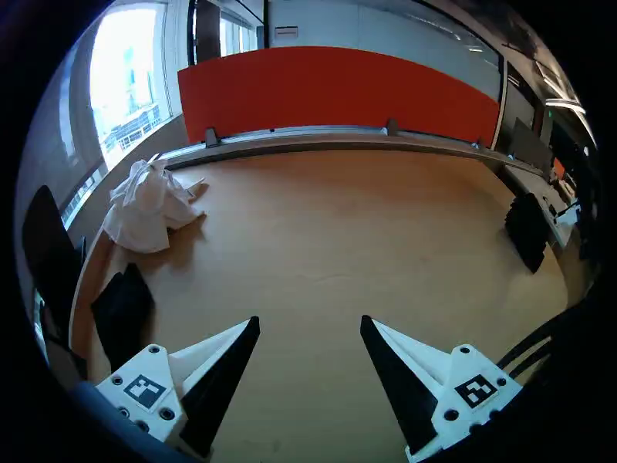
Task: Fold towel
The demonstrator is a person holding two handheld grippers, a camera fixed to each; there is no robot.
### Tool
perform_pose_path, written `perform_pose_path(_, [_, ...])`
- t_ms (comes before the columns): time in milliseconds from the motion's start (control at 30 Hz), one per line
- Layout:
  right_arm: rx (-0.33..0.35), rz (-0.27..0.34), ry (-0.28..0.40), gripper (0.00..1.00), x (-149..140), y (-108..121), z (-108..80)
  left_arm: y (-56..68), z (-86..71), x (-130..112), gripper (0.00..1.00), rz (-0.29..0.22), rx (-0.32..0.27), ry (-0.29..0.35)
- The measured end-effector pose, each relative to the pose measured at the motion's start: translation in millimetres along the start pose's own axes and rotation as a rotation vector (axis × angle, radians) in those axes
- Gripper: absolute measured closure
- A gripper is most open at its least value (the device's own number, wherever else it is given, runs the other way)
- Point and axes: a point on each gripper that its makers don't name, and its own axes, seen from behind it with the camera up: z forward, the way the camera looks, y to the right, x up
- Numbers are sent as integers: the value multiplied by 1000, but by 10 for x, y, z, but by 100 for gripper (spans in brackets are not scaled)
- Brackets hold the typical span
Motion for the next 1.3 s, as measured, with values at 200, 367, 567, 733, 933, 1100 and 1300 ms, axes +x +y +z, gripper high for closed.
perform_pose_path(200, [-1, 15, 30, 0, 57, -24, -26, 4, -16, 16, 3, 1, 2, 6])
perform_pose_path(367, [-1, 41, 88, 0, 162, -68, -63, 5, -20, 38, 3, -6, 1, 11])
perform_pose_path(567, [0, 77, 204, 0, 382, -139, -133, 13, -31, 93, 3, -3, 0, 20])
perform_pose_path(733, [-16, 117, 331, 0, 632, -164, -247, 12, -42, 160, 3, 8, 4, 32])
perform_pose_path(933, [-56, 163, 466, 0, 867, -125, -387, 16, -51, 221, 3, 7, 2, 43])
perform_pose_path(1100, [-82, 169, 526, 0, 939, -133, -469, 22, -53, 252, 3, 10, 2, 49])
perform_pose_path(1300, [-94, 181, 577, 0, 1027, -160, -538, 23, -55, 318, 3, 13, 6, 65])
